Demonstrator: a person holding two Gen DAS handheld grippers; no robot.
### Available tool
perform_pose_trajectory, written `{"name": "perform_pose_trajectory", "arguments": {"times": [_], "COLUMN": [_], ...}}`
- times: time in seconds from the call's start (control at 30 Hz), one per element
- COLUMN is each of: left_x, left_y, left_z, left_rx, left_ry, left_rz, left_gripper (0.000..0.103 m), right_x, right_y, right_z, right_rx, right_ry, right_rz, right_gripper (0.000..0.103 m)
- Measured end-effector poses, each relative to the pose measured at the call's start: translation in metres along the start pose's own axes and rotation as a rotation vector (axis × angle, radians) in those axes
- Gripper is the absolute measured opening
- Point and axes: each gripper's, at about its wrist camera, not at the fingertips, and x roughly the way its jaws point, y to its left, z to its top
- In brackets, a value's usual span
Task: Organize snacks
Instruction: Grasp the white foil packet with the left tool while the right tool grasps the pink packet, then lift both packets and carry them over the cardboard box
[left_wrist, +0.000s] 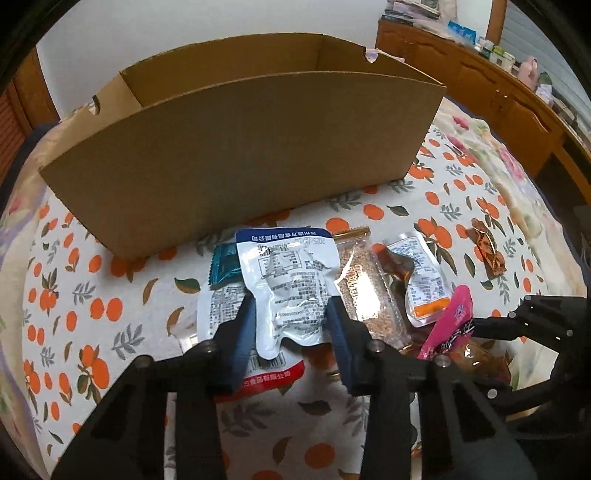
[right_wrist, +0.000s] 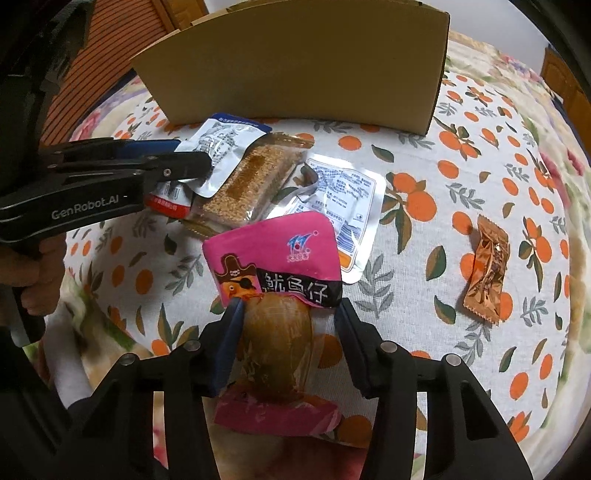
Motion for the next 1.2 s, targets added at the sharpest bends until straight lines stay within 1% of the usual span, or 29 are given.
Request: {"name": "perform_pose_trajectory", "arguments": {"times": [0.07, 0.1, 0.13, 0.17, 0.2, 0.27, 0.37, 0.47, 0.5, 0.53, 0.57, 0.6, 0.63, 0.67, 0.73, 0.87, 0.97, 1.1, 1.2], "left_x": [-0.004, -0.006, -0.009, -0.013, -0.013, -0.012, -0.01, -0.008, -0.005, -0.004, -0.003, -0.003, -0.002, -0.002, -0.003, -0.003, 0.007, 0.021, 0.027], "left_y": [0.0, 0.0, 0.002, 0.005, 0.006, 0.007, 0.003, 0.003, 0.003, 0.005, 0.007, 0.011, 0.013, 0.015, 0.017, 0.007, -0.003, -0.015, -0.023], "left_z": [0.002, 0.003, 0.004, 0.004, 0.004, 0.002, 0.0, 0.001, 0.002, 0.003, 0.003, 0.005, 0.006, 0.008, 0.011, 0.019, 0.024, 0.031, 0.037], "left_rx": [-0.005, -0.008, -0.019, -0.029, -0.039, -0.036, -0.013, -0.023, -0.035, -0.053, -0.075, -0.104, -0.127, -0.146, -0.176, -0.169, -0.158, -0.138, -0.114], "left_ry": [-0.003, -0.012, -0.02, -0.021, -0.014, -0.003, 0.008, 0.018, 0.024, 0.031, 0.037, 0.041, 0.046, 0.049, 0.027, 0.008, 0.027, 0.045, 0.044], "left_rz": [-0.016, -0.02, -0.032, -0.04, -0.051, -0.058, -0.049, -0.057, -0.05, -0.05, -0.062, -0.076, -0.081, -0.086, -0.133, -0.157, -0.183, -0.175, -0.153], "left_gripper": [0.03, 0.022, 0.012, 0.008, 0.0, 0.0, 0.0, 0.0, 0.001, 0.006, 0.008, 0.016, 0.038, 0.048, 0.049, 0.05, 0.05, 0.051, 0.053], "right_x": [0.001, 0.001, 0.0, -0.001, -0.002, -0.002, -0.003, -0.003, -0.003, -0.003, -0.003, -0.003, -0.003, -0.003, -0.003, -0.005, -0.006, -0.008, -0.009], "right_y": [0.0, 0.0, -0.001, -0.002, -0.001, -0.001, -0.001, -0.001, -0.001, -0.001, -0.001, -0.001, -0.001, -0.001, -0.001, -0.002, -0.007, -0.015, -0.018], "right_z": [0.001, 0.001, 0.0, -0.001, -0.001, -0.001, -0.001, -0.002, -0.002, -0.002, -0.002, -0.002, -0.002, -0.002, -0.001, -0.004, -0.004, -0.005, -0.005], "right_rx": [0.003, 0.005, 0.006, 0.006, 0.006, 0.007, 0.005, 0.007, 0.007, 0.007, 0.007, 0.007, 0.008, 0.009, 0.009, 0.02, 0.039, 0.063, 0.076], "right_ry": [0.004, 0.005, 0.006, 0.006, 0.007, 0.006, 0.006, 0.006, 0.006, 0.006, 0.006, 0.006, 0.006, 0.006, 0.006, 0.01, 0.013, 0.015, 0.016], "right_rz": [0.003, 0.006, 0.007, 0.008, 0.01, 0.013, 0.012, 0.014, 0.014, 0.014, 0.014, 0.014, 0.014, 0.015, 0.017, 0.018, 0.014, 0.008, 0.013], "right_gripper": [0.049, 0.049, 0.049, 0.048, 0.047, 0.047, 0.047, 0.047, 0.047, 0.047, 0.047, 0.047, 0.046, 0.046, 0.046, 0.046, 0.046, 0.046, 0.046]}}
